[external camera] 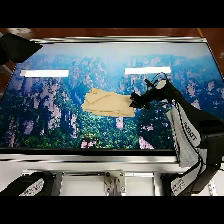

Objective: Fold the shirts.

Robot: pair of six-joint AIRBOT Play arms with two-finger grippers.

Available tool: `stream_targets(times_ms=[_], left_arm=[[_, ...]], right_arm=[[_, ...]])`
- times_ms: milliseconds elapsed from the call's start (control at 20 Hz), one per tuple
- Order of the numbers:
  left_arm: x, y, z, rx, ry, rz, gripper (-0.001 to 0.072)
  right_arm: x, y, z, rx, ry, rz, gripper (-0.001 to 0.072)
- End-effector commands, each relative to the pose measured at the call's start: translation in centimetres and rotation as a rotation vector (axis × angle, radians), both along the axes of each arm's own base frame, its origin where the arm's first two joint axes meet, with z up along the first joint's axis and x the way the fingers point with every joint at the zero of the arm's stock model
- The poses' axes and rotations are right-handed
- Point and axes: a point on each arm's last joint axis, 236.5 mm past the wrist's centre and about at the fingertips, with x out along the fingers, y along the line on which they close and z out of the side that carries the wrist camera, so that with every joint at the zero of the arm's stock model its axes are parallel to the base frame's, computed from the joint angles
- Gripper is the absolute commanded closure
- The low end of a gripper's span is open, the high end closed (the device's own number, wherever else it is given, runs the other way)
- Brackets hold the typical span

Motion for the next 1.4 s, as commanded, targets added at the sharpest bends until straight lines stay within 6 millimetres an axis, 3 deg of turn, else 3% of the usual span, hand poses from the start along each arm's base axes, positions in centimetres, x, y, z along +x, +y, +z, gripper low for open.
stream_targets(times_ms=[0,150,300,450,600,750,950,1050,1150,1350], left_arm=[[0.0,0.0,0.0,0.002,-0.001,0.0,0.0671],[0.0,0.0,0.0,0.002,-0.001,0.0,0.0671],[0.0,0.0,-0.1,0.002,0.0,0.0,0.0671],[0.1,0.0,0.1,-0.002,-0.005,0.004,0.0671],[0.1,0.0,0.1,-0.002,-0.005,0.004,0.0671],[0.1,0.0,0.1,-0.002,-0.005,0.004,0.0671],[0.1,0.0,0.1,-0.001,-0.004,0.003,0.0671],[0.1,0.0,0.0,0.002,-0.006,0.002,0.0671],[0.1,0.0,0.1,0.002,-0.007,0.003,0.0671],[0.1,0.1,0.1,0.018,-0.021,-0.005,0.0671]], right_arm=[[0.7,0.3,1.6,0.026,-0.072,0.052,0.0654],[3.2,-1.2,7.3,0.036,-0.217,0.069,0.0655],[5.7,-5.3,16.1,0.051,-0.343,-0.013,0.0655],[5.8,-12.8,23.3,-0.002,-0.409,-0.14,0.0655],[3.9,-21.2,26.6,-0.075,-0.406,-0.306,0.0655],[1.0,-28.1,27.1,-0.135,-0.354,-0.451,0.0655],[-5.0,-35.3,24.4,-0.272,-0.144,-0.589,0.0655],[-7.2,-37.8,23.5,-0.333,-0.056,-0.669,0.0654],[-8.3,-38.7,23.1,-0.365,-0.011,-0.694,0.0655],[-10.1,-37.4,22.5,-0.336,0.095,-0.691,0.0654]])
